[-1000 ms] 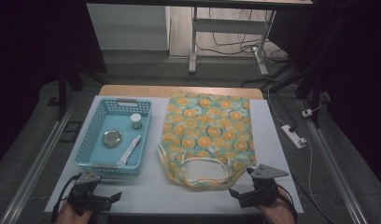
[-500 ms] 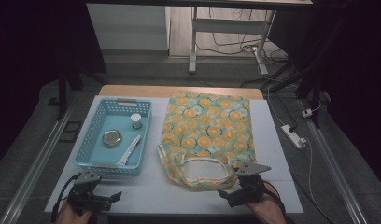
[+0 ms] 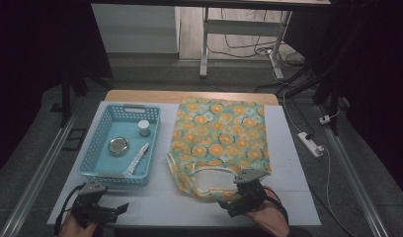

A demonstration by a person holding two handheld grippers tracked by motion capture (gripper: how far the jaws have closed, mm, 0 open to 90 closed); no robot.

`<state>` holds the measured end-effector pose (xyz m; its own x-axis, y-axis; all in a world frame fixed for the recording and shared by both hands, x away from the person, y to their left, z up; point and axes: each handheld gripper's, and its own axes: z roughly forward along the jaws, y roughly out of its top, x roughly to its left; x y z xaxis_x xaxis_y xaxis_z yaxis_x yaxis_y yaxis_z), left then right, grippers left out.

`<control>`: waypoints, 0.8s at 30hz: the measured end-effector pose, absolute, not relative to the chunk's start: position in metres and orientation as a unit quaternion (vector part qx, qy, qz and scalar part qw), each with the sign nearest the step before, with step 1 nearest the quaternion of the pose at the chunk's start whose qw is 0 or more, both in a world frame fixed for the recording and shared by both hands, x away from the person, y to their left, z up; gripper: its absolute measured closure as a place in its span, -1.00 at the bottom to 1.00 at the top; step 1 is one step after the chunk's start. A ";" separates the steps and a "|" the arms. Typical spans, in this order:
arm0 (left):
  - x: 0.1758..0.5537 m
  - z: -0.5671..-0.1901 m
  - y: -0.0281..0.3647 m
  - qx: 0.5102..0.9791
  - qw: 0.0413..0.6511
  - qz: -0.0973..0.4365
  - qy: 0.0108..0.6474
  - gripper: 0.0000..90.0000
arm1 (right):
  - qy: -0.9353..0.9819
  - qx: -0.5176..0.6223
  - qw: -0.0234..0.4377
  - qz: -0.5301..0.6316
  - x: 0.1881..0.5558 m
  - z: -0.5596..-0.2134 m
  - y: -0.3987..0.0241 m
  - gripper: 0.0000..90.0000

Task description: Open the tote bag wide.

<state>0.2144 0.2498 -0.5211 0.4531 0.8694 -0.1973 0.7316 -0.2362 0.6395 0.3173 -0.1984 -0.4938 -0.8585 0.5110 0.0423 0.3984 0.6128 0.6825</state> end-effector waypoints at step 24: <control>0.215 -0.521 0.250 0.780 0.345 0.095 0.512 -1.00 | 0.925 0.186 0.043 0.327 0.325 -0.509 -0.157 0.08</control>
<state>0.2149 0.2503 -0.5215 0.4569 0.8655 -0.2051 0.7338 -0.2364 0.6370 0.3248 -0.1573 -0.5094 -0.9271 0.3726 0.0415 0.3158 0.7164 0.6221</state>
